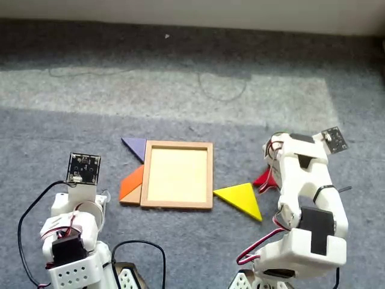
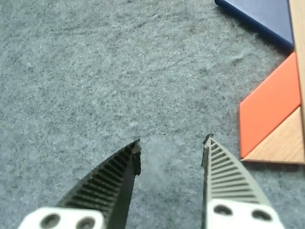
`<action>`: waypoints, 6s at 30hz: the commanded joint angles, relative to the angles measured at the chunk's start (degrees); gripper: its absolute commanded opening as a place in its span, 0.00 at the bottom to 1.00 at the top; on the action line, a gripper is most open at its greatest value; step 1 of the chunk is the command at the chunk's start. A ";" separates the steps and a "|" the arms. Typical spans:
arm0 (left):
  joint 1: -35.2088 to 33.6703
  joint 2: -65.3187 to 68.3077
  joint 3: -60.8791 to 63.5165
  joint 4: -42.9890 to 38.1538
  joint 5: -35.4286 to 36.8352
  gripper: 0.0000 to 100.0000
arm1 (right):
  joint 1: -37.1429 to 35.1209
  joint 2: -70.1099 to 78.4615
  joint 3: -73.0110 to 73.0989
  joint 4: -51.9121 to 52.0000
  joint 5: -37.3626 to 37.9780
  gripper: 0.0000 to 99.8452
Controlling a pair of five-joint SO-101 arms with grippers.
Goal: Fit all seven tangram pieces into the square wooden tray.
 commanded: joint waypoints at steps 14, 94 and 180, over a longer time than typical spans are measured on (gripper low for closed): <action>-0.48 -0.48 -0.13 -1.05 -0.44 0.22 | 4.44 -1.01 -2.86 2.33 0.26 0.06; 0.40 -0.48 1.71 -3.43 -0.62 0.22 | 9.54 -27.74 3.56 18.15 98.99 0.27; 0.57 -0.48 1.71 -3.52 -0.53 0.22 | 15.87 21.67 -12.79 -22.64 90.29 0.07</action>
